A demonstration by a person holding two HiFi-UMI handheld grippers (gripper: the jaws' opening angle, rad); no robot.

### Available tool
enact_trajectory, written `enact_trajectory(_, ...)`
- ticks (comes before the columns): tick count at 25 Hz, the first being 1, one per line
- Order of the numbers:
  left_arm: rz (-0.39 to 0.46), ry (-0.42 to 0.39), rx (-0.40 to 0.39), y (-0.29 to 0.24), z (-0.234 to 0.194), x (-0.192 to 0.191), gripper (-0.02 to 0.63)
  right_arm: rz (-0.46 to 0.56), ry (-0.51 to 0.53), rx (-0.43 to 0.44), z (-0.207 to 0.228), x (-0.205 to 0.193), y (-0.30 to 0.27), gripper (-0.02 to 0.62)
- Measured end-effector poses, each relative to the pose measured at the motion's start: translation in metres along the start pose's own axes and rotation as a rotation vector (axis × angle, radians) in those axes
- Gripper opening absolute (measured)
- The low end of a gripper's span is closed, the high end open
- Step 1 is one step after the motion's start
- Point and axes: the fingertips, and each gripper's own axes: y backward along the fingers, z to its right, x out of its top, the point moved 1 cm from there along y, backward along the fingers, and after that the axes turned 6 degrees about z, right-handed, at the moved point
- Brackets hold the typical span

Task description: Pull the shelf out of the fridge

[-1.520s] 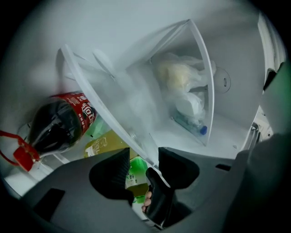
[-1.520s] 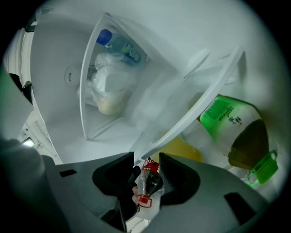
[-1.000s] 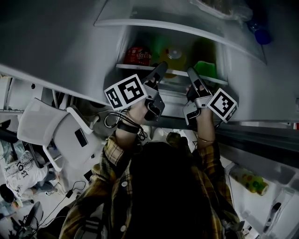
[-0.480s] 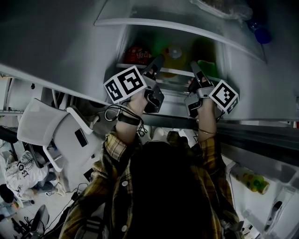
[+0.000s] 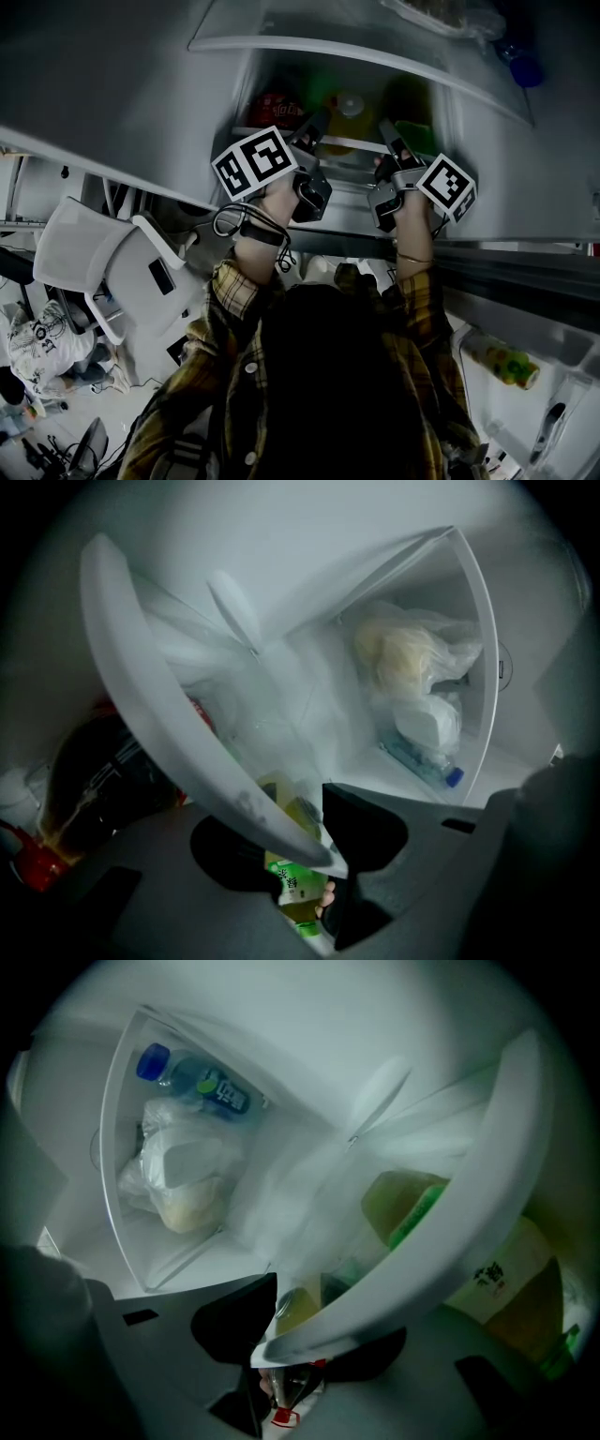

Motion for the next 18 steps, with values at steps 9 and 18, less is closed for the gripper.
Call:
enact_trajectory(9, 0.026, 0.028, -0.013, 0.0002, 0.0045, 0.0036, 0.082, 0.004, -0.042, 0.016, -0.0016, -0.0005, 0.0008, 0.124)
enact_trajectory(18, 0.031, 0.042, -0.016, 0.0009, 0.0052, 0.0038, 0.069, 0.036, -0.106, 0.033, -0.0052, -0.0004, 0.0018, 0.07)
